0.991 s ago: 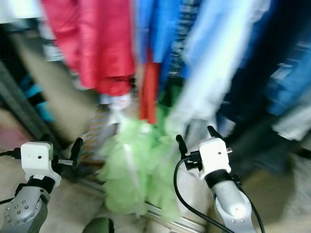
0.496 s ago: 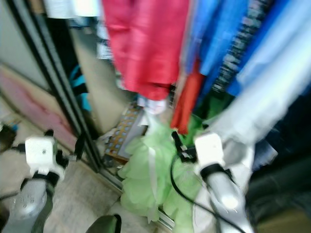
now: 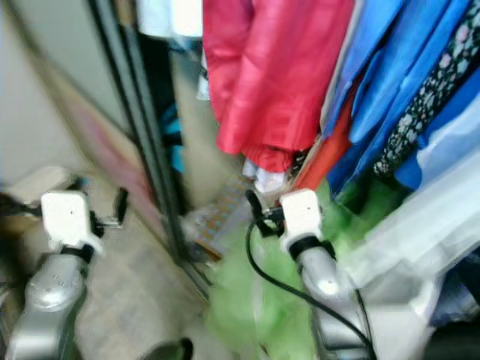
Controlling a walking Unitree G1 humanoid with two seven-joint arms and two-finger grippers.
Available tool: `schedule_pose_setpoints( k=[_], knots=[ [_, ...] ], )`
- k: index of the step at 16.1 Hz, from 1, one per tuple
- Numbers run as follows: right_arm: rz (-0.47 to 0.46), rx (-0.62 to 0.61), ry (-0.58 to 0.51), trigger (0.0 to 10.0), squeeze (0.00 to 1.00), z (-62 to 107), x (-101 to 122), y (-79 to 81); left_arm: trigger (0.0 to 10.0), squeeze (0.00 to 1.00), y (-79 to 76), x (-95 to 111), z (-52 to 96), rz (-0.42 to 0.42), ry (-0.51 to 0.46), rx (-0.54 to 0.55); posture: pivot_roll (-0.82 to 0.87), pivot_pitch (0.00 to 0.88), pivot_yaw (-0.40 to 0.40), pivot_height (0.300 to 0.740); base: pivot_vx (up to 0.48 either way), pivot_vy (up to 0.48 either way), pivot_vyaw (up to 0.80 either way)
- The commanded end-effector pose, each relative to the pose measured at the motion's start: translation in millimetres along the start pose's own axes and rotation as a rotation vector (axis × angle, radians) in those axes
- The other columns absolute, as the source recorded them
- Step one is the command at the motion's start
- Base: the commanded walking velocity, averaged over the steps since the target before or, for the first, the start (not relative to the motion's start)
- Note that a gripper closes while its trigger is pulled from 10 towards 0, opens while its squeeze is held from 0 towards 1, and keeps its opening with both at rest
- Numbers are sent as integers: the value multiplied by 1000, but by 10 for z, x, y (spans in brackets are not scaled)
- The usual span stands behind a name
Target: Clean up the room
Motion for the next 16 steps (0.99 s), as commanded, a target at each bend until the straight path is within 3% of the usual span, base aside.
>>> schedule_pose_setpoints(
  k=[1,5,14,16],
  knots=[
    [-18,3,-2,10000,0,-19,1,22,10000,0,7,-18,-11,-11,1,-16,31,0,-44,740,0,0,800],
    [-21,9,2,10000,0,-46,-19,32,10000,0,-99,-84,-39,35,10,-66,16,0,-57,740,0,0,800],
    [-23,30,18,10000,0,-66,-52,49,10000,0,-106,-47,-98,44,-9,-46,29,0,-74,740,0,0,800],
    [-34,34,19,10000,0,-89,-46,40,10000,0,-116,-12,-140,58,-18,-40,27,0,-77,740,0,0,0]
  ],
)
Point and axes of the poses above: a point about 5 cm out from each wrist's last joint towards the gripper, its own z axis pointing back from the gripper into the wrist, its own x axis along the axis of the wrist's last joint, y = z × x, the point moved 6 cm from there along -z, pointing out of the wrist towards the gripper, and after that the axes turned 9 degrees about -z, right-handed, at the moved point
